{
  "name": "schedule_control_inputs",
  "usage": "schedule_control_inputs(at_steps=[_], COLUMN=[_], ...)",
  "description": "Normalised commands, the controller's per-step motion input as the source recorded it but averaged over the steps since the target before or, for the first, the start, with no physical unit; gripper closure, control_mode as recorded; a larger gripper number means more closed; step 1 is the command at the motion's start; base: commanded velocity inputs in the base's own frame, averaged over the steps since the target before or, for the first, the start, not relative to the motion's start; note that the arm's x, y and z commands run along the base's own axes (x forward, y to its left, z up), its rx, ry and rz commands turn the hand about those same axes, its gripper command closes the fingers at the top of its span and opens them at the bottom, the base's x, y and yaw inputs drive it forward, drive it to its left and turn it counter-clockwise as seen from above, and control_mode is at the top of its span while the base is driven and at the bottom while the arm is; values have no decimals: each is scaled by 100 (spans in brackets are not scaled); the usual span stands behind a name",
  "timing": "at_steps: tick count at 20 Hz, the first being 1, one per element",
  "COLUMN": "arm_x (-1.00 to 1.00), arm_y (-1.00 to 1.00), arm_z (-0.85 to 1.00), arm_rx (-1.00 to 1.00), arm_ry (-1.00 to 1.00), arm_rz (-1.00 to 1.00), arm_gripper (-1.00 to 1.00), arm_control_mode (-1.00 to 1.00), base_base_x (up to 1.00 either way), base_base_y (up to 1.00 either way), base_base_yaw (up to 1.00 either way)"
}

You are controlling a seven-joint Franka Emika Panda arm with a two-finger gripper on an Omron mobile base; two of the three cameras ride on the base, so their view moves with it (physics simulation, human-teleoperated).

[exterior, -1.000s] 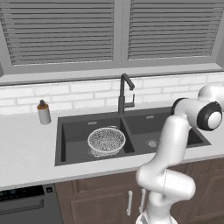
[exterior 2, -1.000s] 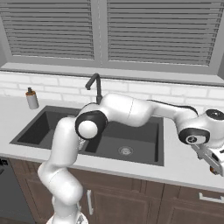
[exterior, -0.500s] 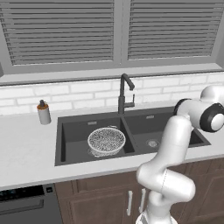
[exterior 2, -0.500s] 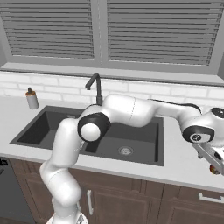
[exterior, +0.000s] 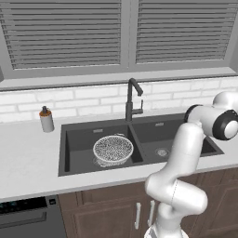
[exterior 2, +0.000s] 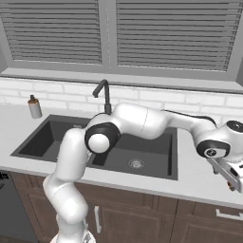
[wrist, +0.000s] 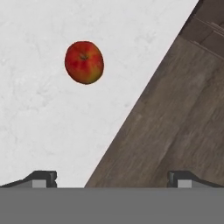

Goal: Put the colander in the sink, put the apple in the colander, and turn on the sink faucet and pour water over the colander.

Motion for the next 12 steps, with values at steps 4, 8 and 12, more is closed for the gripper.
schedule_control_inputs(at_steps=[4,8,12], arm_x=[21,16,14], arm_y=[0,-8,-5], arm_z=[-22,-13,-13], arm_rx=[0,0,0], arm_ry=[0,0,0], arm_rz=[0,0,0], arm_gripper=[-100,-100,-100], arm_control_mode=[-100,-100,-100], base_base_x=[0,0,0], base_base_y=[0,0,0], base_base_yaw=[0,0,0])
